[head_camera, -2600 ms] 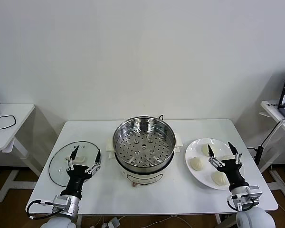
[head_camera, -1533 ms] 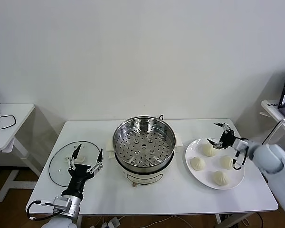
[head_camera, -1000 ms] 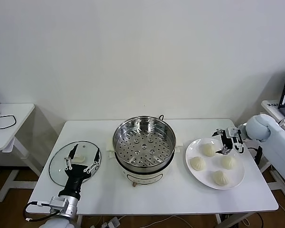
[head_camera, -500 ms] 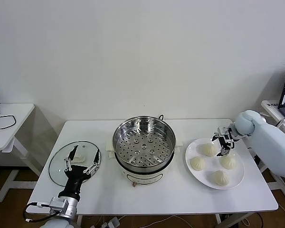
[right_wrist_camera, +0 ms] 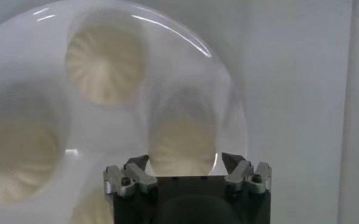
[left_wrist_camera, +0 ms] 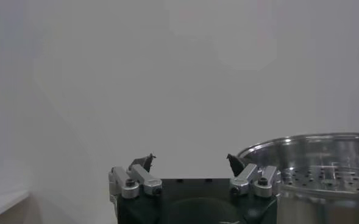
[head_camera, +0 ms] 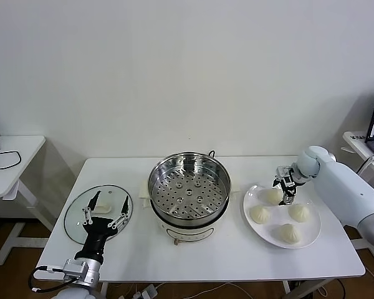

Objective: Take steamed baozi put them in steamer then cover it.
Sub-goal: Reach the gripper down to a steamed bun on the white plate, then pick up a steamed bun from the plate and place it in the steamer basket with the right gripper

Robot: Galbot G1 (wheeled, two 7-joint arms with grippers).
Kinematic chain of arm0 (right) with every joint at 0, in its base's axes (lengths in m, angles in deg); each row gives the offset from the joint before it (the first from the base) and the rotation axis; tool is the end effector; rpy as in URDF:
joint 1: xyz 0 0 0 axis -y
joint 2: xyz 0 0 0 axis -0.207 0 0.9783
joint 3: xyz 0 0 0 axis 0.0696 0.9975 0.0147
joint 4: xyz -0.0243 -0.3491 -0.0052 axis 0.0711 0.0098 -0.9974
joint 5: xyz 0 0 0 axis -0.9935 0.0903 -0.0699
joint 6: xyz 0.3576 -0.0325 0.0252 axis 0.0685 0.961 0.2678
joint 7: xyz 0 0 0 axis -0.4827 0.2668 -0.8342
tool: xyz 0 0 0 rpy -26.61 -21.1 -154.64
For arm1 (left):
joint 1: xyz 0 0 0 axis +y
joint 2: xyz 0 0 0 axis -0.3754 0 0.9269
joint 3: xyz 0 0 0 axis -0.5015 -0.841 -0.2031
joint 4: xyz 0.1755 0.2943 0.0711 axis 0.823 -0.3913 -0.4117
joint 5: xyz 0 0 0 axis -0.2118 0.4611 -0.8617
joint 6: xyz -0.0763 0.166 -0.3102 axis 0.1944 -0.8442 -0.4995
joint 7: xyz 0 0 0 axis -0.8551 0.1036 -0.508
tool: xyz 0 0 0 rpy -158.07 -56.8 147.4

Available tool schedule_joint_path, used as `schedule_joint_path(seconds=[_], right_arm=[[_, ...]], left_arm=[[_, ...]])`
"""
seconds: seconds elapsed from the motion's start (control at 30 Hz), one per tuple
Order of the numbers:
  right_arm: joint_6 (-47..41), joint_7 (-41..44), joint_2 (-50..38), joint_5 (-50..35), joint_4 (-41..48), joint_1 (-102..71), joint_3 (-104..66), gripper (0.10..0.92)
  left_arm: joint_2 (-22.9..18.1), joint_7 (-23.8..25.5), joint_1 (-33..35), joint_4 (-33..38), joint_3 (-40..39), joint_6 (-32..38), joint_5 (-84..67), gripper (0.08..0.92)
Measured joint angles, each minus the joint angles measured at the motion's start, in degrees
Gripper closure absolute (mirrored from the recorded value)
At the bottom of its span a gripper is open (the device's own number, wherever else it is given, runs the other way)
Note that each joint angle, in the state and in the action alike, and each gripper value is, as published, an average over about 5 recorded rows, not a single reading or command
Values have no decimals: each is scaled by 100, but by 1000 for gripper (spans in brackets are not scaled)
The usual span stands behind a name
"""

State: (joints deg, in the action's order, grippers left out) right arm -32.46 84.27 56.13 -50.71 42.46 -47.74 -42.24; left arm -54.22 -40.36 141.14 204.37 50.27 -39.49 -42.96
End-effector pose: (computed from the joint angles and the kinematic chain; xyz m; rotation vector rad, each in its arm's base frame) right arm 0.5760 -0.1981 -0.2340 1.1694 -1.4029 1.4135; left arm 0.1890 0.0444 -0.2943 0.1268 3.0756 0.2470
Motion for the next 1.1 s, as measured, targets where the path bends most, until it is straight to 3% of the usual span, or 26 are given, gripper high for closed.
schedule_joint_path(seconds=[0.27, 0.7, 1.1], right_arm=[[4, -3, 14, 50, 10, -12, -15, 359], [-13, 79, -323, -262, -412, 158, 224, 364], [430, 399, -1250, -1326, -2109, 1502, 1494, 364]], left_arm=[[-13, 1, 6, -15, -11, 20, 13, 177], [-20, -13, 38, 71, -23, 9, 20, 177], [-9, -32, 57, 157, -65, -17, 20, 177]])
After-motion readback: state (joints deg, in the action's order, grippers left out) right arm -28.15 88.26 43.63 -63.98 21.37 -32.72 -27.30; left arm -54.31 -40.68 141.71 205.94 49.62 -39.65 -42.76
